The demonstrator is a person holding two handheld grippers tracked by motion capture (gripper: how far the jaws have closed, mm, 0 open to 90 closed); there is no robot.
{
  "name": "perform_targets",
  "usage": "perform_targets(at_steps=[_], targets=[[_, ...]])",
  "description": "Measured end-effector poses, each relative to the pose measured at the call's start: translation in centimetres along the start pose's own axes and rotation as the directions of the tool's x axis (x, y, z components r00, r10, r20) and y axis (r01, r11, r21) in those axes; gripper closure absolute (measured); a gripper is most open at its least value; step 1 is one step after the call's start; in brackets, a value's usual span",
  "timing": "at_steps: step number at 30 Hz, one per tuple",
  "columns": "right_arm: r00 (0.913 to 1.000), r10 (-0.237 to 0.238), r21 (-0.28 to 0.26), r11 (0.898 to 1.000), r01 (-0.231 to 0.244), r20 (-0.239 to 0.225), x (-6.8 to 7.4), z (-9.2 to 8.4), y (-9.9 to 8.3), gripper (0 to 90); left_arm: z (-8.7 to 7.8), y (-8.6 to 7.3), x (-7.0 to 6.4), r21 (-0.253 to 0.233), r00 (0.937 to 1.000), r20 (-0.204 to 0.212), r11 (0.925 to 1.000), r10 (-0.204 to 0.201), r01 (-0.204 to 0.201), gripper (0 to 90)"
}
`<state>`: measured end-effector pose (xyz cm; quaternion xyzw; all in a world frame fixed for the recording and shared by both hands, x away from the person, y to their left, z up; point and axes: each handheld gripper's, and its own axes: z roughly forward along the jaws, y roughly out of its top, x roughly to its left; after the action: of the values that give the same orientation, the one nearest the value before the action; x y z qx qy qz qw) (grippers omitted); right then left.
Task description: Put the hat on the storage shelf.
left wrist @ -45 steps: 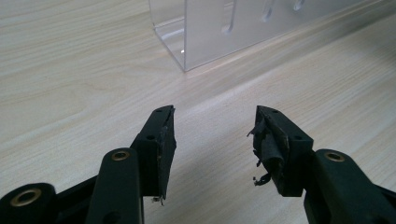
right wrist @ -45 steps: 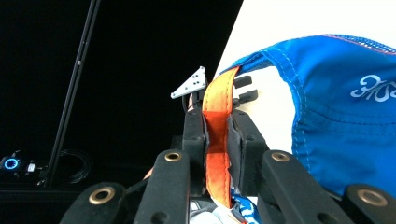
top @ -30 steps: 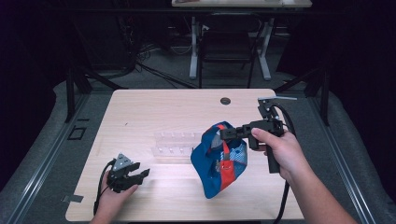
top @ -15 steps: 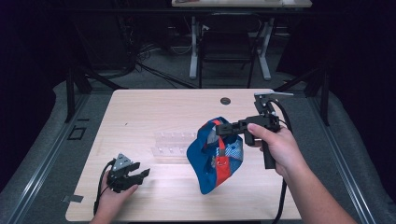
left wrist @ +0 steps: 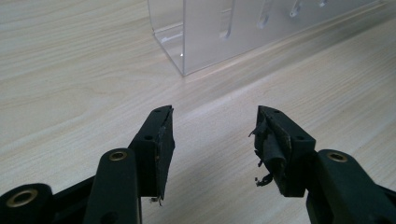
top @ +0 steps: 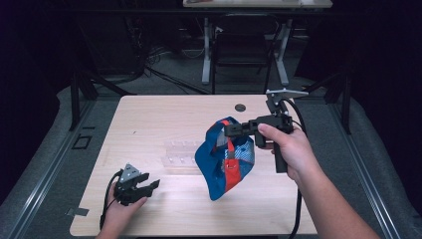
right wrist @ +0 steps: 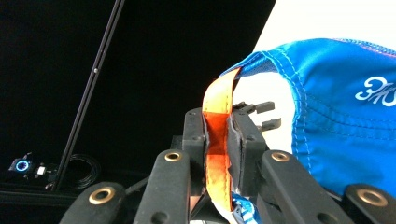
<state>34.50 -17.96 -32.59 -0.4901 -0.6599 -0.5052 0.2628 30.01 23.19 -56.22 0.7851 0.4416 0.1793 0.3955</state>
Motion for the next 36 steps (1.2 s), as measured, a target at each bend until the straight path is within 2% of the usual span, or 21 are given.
perform_targets(at_steps=[8,15,21,24,27,29,32,34,36], targets=[[0.9999,-0.002,-0.018,1.000,0.002,-0.014,0.6,0.7,1.0,78.3,-0.4,0.2,-0.2,-0.038,1.0000,-0.003,0.9992,-0.009,0.009,43.5],[0.9998,-0.011,-0.032,0.999,0.011,-0.015,0.9,1.2,1.9,78.3,-0.9,0.7,-0.6,-0.067,0.9997,0.022,0.9976,-0.014,0.015,43.4],[0.9998,-0.016,-0.038,0.999,0.015,-0.014,1.0,1.6,2.4,78.2,-1.1,1.0,-1.3,-0.094,0.9999,0.008,0.9956,0.009,-0.008,43.4],[0.9999,-0.012,-0.036,0.999,0.012,-0.009,1.0,1.8,2.6,78.2,-1.3,1.2,-1.7,-0.118,0.9995,0.031,0.9930,0.011,-0.007,42.5],[0.9999,-0.012,-0.042,0.999,0.012,-0.009,1.1,2.0,2.8,78.3,-1.6,1.5,-2.3,-0.132,0.9986,0.046,0.9910,0.027,-0.021,42.5],[0.9997,-0.015,-0.048,0.999,0.014,-0.019,1.1,2.3,3.0,78.3,-1.9,2.3,-3.4,-0.146,0.9960,0.070,0.9882,0.056,-0.045,42.6],[0.9998,-0.014,-0.046,0.999,0.014,-0.014,1.1,2.4,3.1,78.3,-2.1,2.9,-4.4,-0.155,0.9928,0.087,0.9855,0.083,-0.068,44.0],[0.9997,-0.014,-0.049,0.999,0.013,-0.018,1.0,2.5,3.1,78.3,-2.1,3.3,-5.3,-0.162,0.9890,0.098,0.9824,0.111,-0.094,44.1],[0.9998,-0.014,-0.046,0.999,0.014,-0.015,1.0,2.6,3.1,78.3,-2.1,3.8,-6.4,-0.159,0.9823,0.104,0.9775,0.156,-0.138,44.9]])
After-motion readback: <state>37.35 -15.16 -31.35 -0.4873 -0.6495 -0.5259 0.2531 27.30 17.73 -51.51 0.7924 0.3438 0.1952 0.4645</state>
